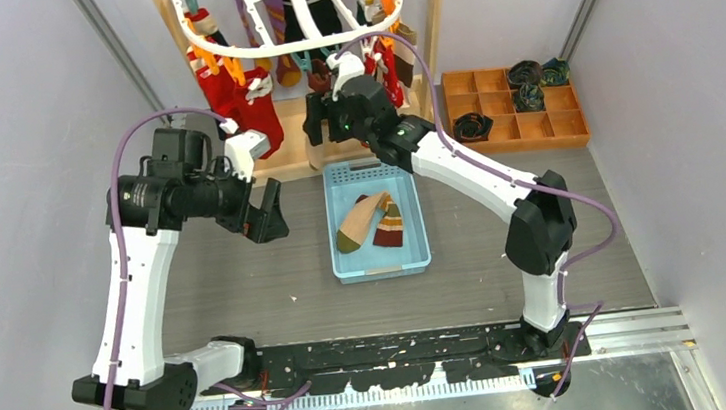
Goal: Remove the socks clipped to the hanger
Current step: Remove the sock from the hanger.
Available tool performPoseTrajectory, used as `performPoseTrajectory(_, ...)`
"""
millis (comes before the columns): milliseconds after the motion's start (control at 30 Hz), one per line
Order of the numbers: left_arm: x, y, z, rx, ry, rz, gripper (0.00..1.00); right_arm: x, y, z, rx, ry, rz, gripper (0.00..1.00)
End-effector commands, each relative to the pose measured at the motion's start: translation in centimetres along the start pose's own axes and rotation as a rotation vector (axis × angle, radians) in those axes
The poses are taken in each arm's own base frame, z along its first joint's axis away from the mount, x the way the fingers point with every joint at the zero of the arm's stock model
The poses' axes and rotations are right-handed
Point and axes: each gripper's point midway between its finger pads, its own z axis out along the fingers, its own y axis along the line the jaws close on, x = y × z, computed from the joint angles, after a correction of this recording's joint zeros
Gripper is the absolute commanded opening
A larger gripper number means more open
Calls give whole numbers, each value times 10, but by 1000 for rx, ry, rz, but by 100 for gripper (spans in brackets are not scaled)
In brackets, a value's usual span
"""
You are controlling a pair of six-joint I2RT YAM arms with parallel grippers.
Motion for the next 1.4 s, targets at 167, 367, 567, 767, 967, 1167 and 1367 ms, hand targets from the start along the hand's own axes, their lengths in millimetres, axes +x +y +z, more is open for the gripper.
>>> performPoseTrajectory(167,-13,-13,-23,-2,-83,21,100,-26,16,-13,-39,-145,23,5)
performPoseTrajectory(367,-21,-18,-29,10,-110,20,100,-49,39,-60,-171,-208,68,1)
performPoseTrajectory(567,-36,-28,-32,63,-166,22,100,-55,76,-123,-428,-205,163,1)
performPoseTrajectory(767,-70,-47,-34,191,-263,21,100,-63,109,-163,-641,-174,272,1)
performPoseTrajectory(967,-90,-49,-29,250,-300,6,100,-72,118,-184,-728,-169,354,1)
performPoseTrajectory(1167,-92,-45,-18,259,-330,15,100,-86,117,-201,-850,-194,523,1)
performPoseTrajectory(1367,-105,-33,-16,206,-375,50,100,-91,122,-211,-958,-169,643,1)
